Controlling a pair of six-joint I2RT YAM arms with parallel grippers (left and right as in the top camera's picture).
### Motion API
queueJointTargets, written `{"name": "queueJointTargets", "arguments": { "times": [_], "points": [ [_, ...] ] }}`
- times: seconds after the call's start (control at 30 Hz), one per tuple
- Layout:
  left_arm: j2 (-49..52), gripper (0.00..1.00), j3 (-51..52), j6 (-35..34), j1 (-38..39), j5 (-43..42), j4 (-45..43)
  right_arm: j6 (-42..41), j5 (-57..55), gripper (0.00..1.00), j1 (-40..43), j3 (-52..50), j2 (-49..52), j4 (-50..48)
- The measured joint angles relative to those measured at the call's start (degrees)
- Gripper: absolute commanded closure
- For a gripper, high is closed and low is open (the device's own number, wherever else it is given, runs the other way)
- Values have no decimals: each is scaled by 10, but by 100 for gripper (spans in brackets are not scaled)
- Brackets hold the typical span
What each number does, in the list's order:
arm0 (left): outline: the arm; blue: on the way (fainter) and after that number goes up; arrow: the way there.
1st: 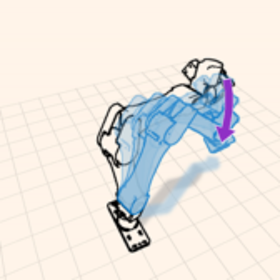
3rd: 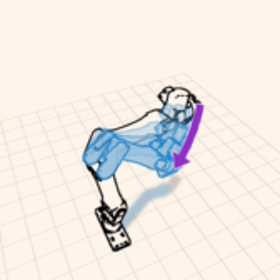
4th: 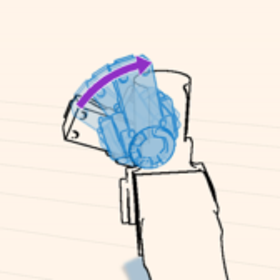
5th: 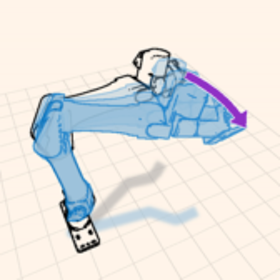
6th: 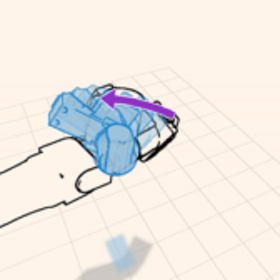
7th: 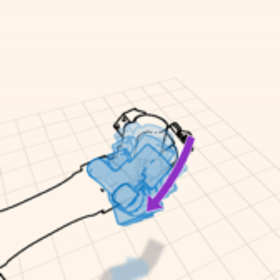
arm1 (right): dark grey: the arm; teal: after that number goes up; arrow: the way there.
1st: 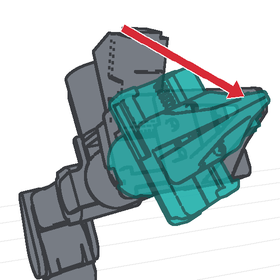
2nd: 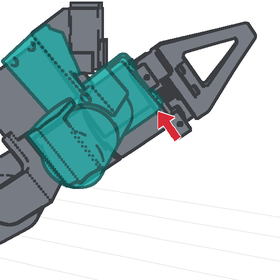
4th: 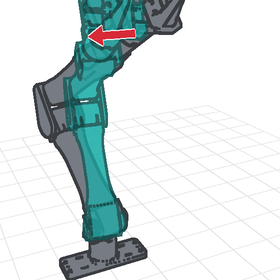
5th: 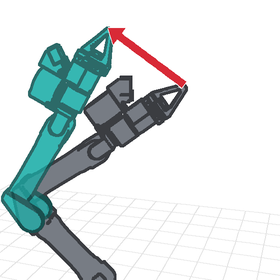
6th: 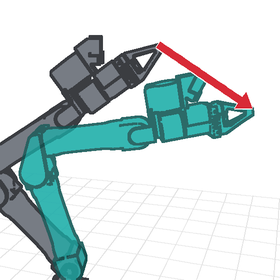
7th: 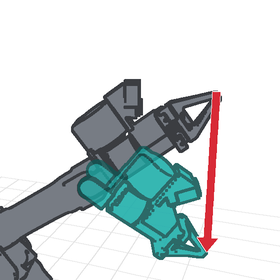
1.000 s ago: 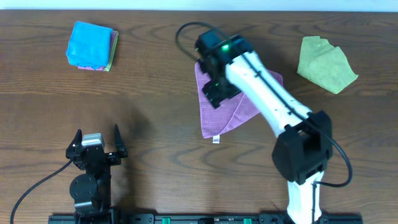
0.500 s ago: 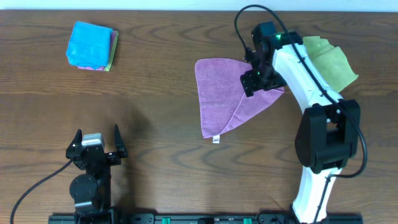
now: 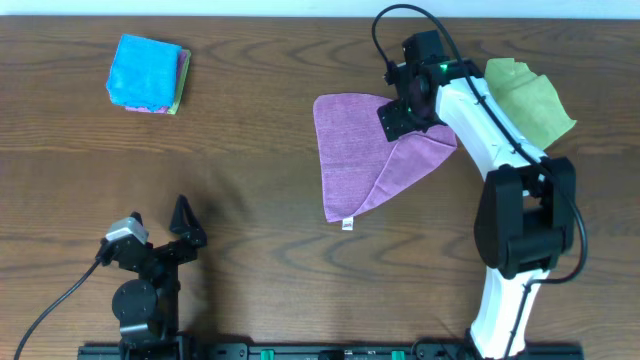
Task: Fold the cloth
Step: 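Pull the folded edge right with the right gripper to flatten the cloth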
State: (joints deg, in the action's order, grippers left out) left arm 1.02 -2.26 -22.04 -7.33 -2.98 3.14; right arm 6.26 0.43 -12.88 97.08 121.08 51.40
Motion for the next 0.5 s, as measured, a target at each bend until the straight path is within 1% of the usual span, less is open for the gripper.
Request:
{"name": "queueJointTargets", "arguments": {
  "times": [0.13,0.3,0.4,0.5],
  "points": [
    [0,4,0,-39,0,0,0,-13,1,21,0,-1,21,10],
    [0,5,0,-56,0,0,0,-26,1,24,0,-4,47,17],
    [0,4,0,-63,0,0,0,-29,1,31,0,-13,59,32],
    [0,4,0,-65,0,0,0,-39,1,38,0,-19,61,90]
  ]
}}
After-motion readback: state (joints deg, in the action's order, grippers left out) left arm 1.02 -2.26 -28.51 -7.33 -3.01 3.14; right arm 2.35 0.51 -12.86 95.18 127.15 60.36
